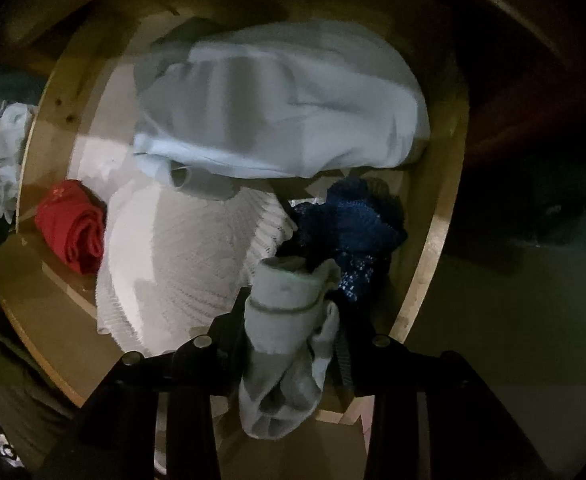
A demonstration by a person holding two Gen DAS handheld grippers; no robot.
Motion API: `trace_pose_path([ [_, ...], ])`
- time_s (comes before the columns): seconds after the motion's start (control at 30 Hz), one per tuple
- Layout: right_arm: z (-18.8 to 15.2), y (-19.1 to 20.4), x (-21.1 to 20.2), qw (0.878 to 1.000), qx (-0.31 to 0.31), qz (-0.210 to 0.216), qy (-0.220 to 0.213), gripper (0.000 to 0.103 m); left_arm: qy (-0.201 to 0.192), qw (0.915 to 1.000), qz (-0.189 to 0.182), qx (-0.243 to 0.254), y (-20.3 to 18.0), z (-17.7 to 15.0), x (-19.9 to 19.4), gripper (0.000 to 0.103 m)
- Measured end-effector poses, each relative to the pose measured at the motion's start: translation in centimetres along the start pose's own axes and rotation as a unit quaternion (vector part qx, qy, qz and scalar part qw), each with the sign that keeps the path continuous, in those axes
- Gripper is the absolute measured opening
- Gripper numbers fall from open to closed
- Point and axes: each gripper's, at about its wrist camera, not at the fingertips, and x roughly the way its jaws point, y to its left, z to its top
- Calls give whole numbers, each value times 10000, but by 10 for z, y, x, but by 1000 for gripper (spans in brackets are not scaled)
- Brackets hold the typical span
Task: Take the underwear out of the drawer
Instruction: 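Reach the right tool into the drawer and grasp the white sock roll, then grasp the red cloth in the drawer with the left tool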
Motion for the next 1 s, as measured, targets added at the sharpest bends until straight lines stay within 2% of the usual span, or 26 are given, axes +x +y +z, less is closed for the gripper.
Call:
trace_pose_path([
  [0.1, 2, 0, 5, 9999, -19, 27, 123, 36, 104, 9998, -19, 179, -2, 3, 5, 64],
  [0.2, 0, 1, 1, 10000, -82, 40, 26, 29, 220, 9992, 36, 317, -2, 6, 12, 64],
  [0.4, -19, -2, -32, 9964, 122, -51, -838, 28, 427, 9981, -98, 430, 3, 9, 19, 64],
  [0.5, -28, -7, -44, 9930, 316, -15, -1139, 28, 667, 9960, -183, 573, 2, 12, 24, 64],
  [0.6, -35, -6, -48, 9901, 387, 37, -1347, 28, 973, 9925, -356, 656, 0, 15, 30, 65],
  [0.77, -35, -9, -52, 9889, 488, 222, -1384, 28, 1377, 9866, -513, 715, -7, 24, 42, 77],
  [0.9, -38, -11, -49, 9884, 552, 302, -1385, 29, 1808, 9753, -565, 1134, -18, 26, 58, 79],
  [1.0, -36, -15, -47, 9870, 670, 454, -1385, 29, 1951, 9699, -467, 1383, -26, 27, 68, 79],
])
